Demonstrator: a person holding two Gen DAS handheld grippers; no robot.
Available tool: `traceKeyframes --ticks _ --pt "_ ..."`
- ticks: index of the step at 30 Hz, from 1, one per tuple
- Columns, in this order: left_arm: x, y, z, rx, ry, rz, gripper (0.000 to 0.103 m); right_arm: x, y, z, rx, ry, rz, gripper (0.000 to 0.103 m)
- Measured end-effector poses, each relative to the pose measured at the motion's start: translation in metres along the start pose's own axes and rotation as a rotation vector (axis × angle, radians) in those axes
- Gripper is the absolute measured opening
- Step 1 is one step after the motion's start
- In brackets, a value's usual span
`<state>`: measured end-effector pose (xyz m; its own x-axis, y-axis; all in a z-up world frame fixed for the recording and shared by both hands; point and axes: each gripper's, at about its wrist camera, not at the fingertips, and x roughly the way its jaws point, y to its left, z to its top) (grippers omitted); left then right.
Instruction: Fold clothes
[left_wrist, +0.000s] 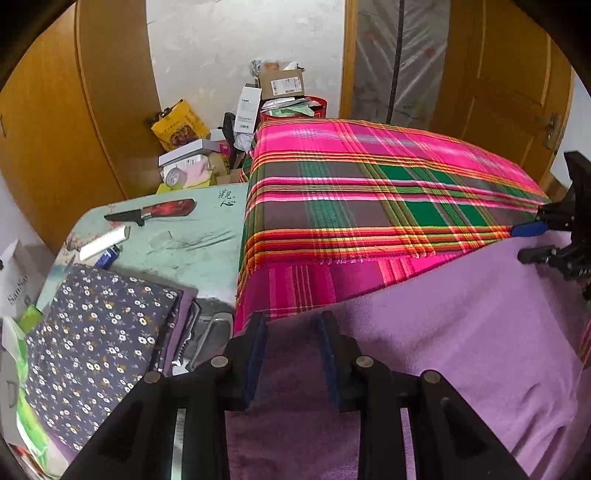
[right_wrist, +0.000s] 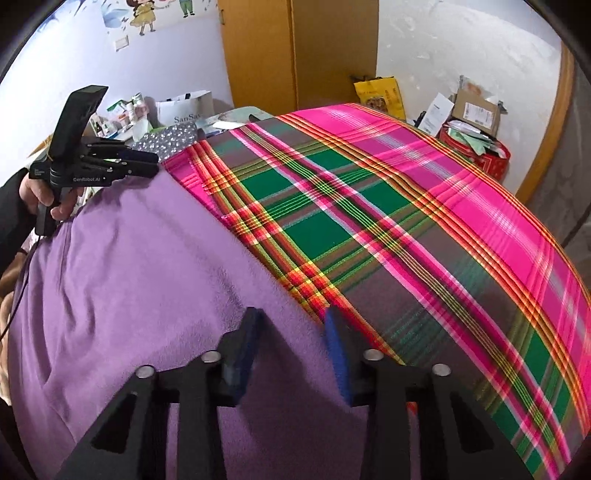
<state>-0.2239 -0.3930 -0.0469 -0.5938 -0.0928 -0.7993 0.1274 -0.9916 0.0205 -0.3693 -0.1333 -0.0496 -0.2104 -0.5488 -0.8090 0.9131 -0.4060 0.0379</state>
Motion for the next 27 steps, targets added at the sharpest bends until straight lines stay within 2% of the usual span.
traceKeyframes --ticks 2,6,8,11,16,27 --pt "0.000 -0.002 0.000 0.013 -0.002 0.002 0.026 0.000 0.002 0.000 -0.007 0.001 -0.003 0.029" --pt "0.000 -0.010 0.000 0.051 -0.006 0.033 0.007 0.000 0.005 0.001 -0.028 0.002 -0.018 0.020" --pt "0.001 -0.011 0.000 0.059 -0.007 0.053 0.004 0.000 0.009 0.002 -0.042 0.005 -0.021 0.014" --pt "-0.001 -0.013 0.000 0.064 -0.010 0.066 0.003 0.000 0.013 0.003 -0.063 0.008 -0.043 0.009" --pt "-0.015 -0.014 -0.001 0.063 -0.037 0.074 0.002 -0.010 0.017 0.005 -0.067 -0.012 -0.065 0.008" --pt "-0.105 -0.025 -0.017 0.010 -0.202 0.046 0.002 -0.075 0.057 -0.010 -0.093 -0.118 -0.076 0.008"
